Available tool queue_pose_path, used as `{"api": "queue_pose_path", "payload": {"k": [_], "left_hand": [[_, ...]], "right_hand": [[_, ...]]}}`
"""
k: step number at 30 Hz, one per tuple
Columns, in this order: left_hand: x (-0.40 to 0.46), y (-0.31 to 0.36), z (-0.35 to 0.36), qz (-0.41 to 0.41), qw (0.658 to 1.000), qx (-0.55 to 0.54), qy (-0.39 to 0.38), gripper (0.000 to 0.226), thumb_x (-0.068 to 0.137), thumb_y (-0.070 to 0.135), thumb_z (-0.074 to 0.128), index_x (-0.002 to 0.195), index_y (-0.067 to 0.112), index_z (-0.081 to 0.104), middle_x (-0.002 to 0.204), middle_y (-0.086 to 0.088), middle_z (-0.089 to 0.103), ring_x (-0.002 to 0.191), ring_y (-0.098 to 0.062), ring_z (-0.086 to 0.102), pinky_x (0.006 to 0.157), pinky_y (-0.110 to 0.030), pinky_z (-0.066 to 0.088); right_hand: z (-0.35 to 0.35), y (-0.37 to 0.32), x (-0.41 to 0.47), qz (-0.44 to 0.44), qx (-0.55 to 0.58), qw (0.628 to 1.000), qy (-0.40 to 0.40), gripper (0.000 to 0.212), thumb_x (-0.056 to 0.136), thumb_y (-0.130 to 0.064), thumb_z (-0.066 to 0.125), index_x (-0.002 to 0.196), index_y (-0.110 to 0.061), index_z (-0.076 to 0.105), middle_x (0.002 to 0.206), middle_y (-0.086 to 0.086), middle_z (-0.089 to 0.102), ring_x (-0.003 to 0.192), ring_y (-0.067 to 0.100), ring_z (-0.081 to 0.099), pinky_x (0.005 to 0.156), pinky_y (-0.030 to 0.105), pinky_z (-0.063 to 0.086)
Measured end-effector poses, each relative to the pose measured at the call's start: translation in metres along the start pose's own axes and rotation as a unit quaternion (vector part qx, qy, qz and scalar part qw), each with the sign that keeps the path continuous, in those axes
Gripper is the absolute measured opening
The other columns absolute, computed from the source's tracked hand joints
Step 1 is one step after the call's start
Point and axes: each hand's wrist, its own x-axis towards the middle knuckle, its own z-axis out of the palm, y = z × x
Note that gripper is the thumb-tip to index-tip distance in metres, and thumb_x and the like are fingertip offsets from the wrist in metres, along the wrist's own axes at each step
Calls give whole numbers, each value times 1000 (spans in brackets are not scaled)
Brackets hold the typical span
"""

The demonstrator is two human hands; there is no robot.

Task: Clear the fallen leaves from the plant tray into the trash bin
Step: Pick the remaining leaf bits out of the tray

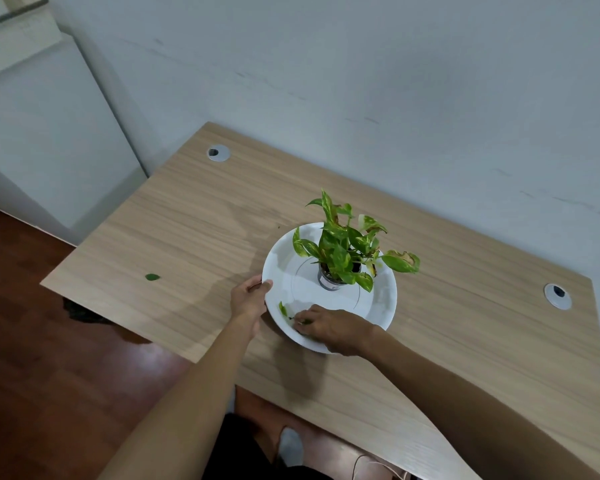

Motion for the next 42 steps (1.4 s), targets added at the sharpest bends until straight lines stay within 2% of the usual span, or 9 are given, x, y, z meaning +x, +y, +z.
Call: {"api": "queue_pose_path", "payload": {"k": [10, 16, 20, 23, 27, 31, 35, 38, 42], "left_hand": [[-4, -1, 0, -5, 1000, 0, 18, 12, 86, 8, 71, 97, 9, 68, 94, -11, 72, 84, -25, 68, 84, -47, 59], [-17, 19, -17, -26, 993, 86, -83, 18, 93, 27, 61, 106, 17, 69, 107, -2, 72, 99, -17, 65, 90, -37, 50], [-19, 37, -33, -33, 993, -95, -66, 45, 104, 33, 34, 135, 4, 50, 133, -8, 58, 131, -22, 50, 111, -33, 36], [-25, 53, -42, -13, 974, -215, -75, 53, 106, 35, 19, 140, 4, 46, 149, -11, 47, 142, -21, 37, 118, -32, 26], [-39, 79, -40, -2, 934, -339, -111, 52, 106, 35, 20, 136, 5, 50, 144, -12, 52, 131, -23, 48, 109, -34, 34], [-47, 95, -37, 6, 888, -439, -133, 49, 105, 30, 24, 134, 3, 54, 134, -15, 60, 125, -25, 54, 114, -37, 33], [-47, 100, -47, 16, 856, -496, -142, 46, 103, 28, 29, 126, 4, 61, 129, -17, 64, 123, -26, 58, 118, -37, 32], [-51, 98, -54, 36, 846, -514, -136, 42, 104, 24, 33, 116, 3, 67, 115, -18, 72, 101, -26, 72, 102, -36, 50], [-50, 90, -61, 50, 831, -535, -142, 39, 104, 21, 36, 111, 0, 68, 108, -18, 73, 94, -25, 74, 92, -38, 54]], "right_hand": [[19, 10, -3, -7, 2, 999, 32, 21, 92, -2, 51, 103, -12, 65, 103, 6, 59, 94, 24, 51, 73, 44, 52], [-7, -7, 11, 86, 123, 984, 97, 32, 85, 1, 53, 106, -15, 71, 106, 4, 68, 100, 23, 59, 82, 35, 49], [-47, -28, 37, 147, 266, 930, 207, 30, 85, 2, 54, 97, -16, 76, 99, 0, 74, 88, 15, 66, 80, 28, 52], [-86, -44, 64, 170, 340, 883, 274, 27, 84, 1, 61, 93, -17, 78, 90, -3, 77, 77, 8, 67, 74, 20, 49], [-137, -59, 91, 117, 378, 877, 272, 26, 82, 2, 64, 90, -17, 79, 71, -12, 74, 64, 0, 64, 63, 8, 41], [-166, -75, 111, 82, 352, 894, 265, 23, 80, -1, 66, 90, -18, 79, 90, -3, 76, 80, 0, 64, 70, 3, 41], [-176, -87, 124, 30, 324, 914, 242, 20, 81, -10, 69, 91, -25, 77, 94, -4, 75, 82, 5, 68, 81, 16, 52], [-178, -91, 128, -3, 287, 932, 222, 20, 83, -15, 68, 96, -28, 74, 93, -8, 74, 83, 2, 67, 85, 21, 53], [-178, -96, 126, -27, 263, 940, 217, 20, 86, -15, 62, 99, -28, 70, 94, -9, 73, 85, 4, 66, 85, 31, 54]]}}
